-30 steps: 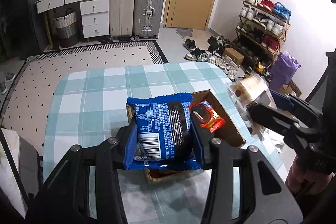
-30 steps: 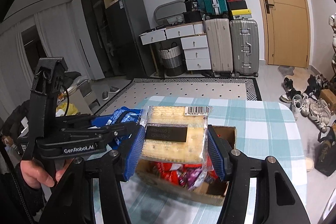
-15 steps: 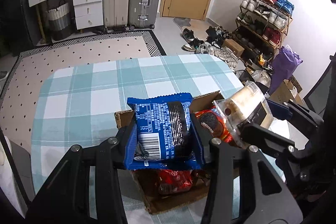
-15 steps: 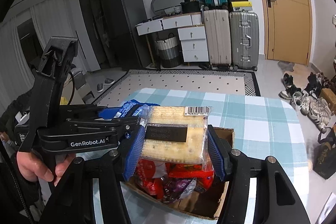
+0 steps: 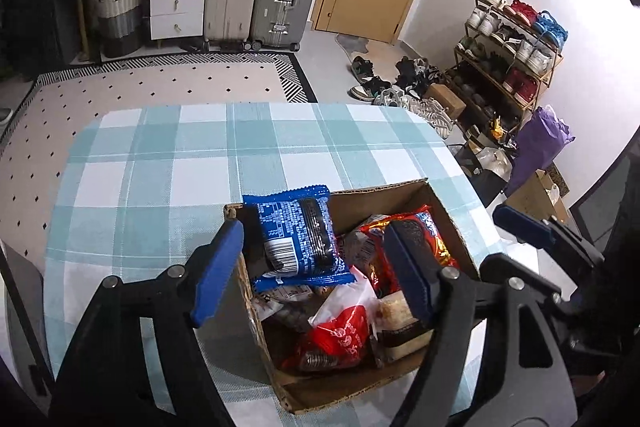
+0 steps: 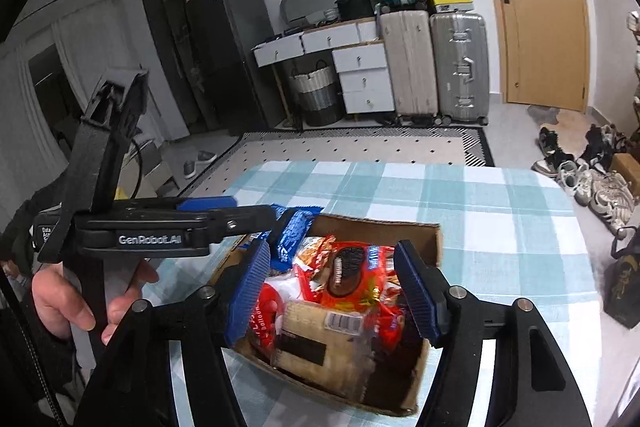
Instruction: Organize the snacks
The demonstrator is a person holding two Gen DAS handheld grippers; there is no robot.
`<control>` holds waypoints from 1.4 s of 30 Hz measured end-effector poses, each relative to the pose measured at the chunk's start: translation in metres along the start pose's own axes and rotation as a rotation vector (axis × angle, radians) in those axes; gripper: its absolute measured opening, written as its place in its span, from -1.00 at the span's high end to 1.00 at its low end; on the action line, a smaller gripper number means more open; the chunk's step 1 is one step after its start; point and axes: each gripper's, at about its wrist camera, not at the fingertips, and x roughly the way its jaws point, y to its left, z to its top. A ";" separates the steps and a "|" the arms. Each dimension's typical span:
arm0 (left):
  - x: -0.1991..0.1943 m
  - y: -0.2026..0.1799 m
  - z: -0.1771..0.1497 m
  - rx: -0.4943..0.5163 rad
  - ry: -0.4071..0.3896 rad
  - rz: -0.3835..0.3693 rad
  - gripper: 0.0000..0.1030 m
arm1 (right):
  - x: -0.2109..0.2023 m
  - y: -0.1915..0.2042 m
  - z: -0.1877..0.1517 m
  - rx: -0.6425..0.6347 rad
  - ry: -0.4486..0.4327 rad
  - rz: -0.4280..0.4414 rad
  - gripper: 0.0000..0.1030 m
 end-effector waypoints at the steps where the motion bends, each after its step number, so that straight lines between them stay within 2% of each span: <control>1: -0.002 -0.002 -0.001 0.007 -0.003 0.007 -0.38 | -0.003 0.000 0.000 0.000 -0.004 0.002 -0.28; 7: -0.026 -0.014 -0.010 0.027 -0.027 0.015 -0.38 | -0.022 0.005 0.000 -0.015 -0.035 -0.005 -0.30; 12: -0.050 -0.025 -0.019 0.037 -0.050 0.024 -0.40 | -0.046 0.012 0.000 -0.024 -0.079 -0.011 -0.43; 16: -0.074 -0.034 -0.027 0.044 -0.086 0.029 -0.55 | -0.064 0.020 -0.002 -0.026 -0.093 -0.010 -0.46; 20: -0.100 -0.044 -0.035 0.058 -0.124 0.049 -0.58 | -0.084 0.028 -0.005 -0.031 -0.118 -0.009 -0.55; 24: -0.128 -0.050 -0.046 0.057 -0.181 0.080 -0.66 | -0.107 0.037 -0.008 -0.041 -0.153 -0.017 -0.59; 27: -0.147 -0.051 -0.054 0.045 -0.232 0.124 -0.81 | -0.125 0.043 -0.012 -0.041 -0.188 -0.025 -0.63; 28: -0.154 -0.051 -0.059 0.040 -0.254 0.141 -0.94 | -0.131 0.045 -0.014 -0.039 -0.201 -0.032 -0.65; 29: -0.160 -0.051 -0.062 0.035 -0.273 0.153 -0.98 | -0.135 0.046 -0.017 -0.038 -0.213 -0.041 -0.67; 34: -0.183 -0.052 -0.087 0.047 -0.347 0.198 -0.98 | -0.153 0.047 -0.033 -0.029 -0.250 -0.051 -0.69; 42: -0.196 -0.048 -0.132 0.040 -0.436 0.275 -0.98 | -0.174 0.047 -0.066 -0.046 -0.300 -0.103 -0.76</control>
